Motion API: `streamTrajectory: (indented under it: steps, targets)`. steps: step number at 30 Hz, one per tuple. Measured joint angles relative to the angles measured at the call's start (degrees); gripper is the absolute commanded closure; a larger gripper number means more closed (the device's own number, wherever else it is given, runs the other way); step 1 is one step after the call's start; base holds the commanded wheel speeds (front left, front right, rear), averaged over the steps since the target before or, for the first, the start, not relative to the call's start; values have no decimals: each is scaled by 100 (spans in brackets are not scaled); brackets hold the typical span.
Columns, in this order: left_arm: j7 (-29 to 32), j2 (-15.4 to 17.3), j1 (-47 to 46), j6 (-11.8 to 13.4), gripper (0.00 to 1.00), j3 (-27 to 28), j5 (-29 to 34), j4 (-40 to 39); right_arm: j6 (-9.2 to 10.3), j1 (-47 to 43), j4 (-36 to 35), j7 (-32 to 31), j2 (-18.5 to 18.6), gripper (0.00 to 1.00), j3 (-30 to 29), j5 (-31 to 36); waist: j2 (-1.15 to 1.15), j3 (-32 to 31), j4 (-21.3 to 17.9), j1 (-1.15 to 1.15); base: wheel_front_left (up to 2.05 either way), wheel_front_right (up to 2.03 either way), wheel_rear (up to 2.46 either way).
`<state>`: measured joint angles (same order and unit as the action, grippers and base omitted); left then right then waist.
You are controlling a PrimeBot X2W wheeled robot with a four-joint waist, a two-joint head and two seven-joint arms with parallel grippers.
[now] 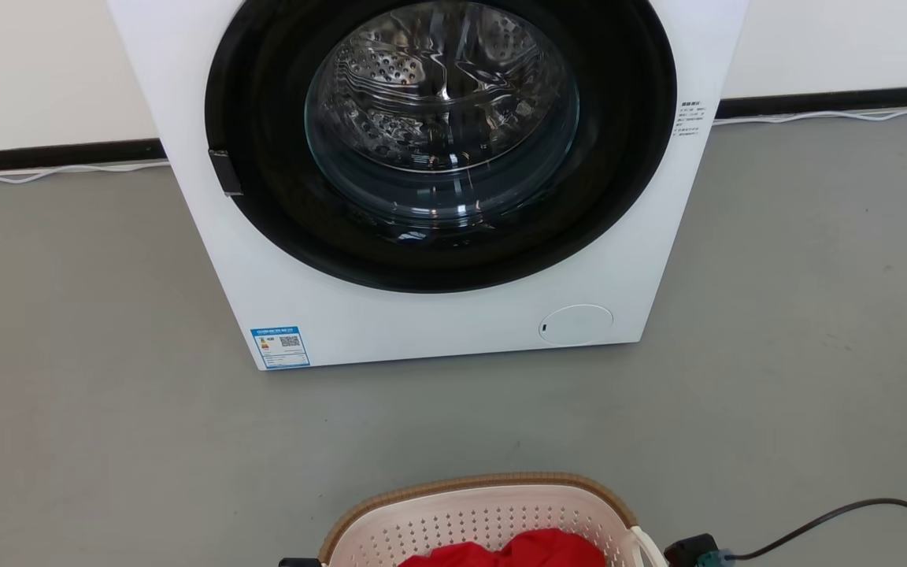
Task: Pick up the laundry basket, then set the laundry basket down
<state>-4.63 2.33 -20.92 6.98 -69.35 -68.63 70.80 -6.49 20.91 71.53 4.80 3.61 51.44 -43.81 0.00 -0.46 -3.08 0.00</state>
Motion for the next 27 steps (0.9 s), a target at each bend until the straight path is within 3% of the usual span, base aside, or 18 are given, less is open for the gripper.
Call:
streamTrajectory:
  steps: [16,27]
  targets:
    - [-255,-14,-205,3,100,-48,-49,78,0,231,112,240,-7,100,75,-44,0,243,-19,0,0,0,0]
    - [-668,-12,-1287,107,100,48,-52,96,-1,1255,202,731,0,100,-148,-36,0,1221,6,0,0,0,0]
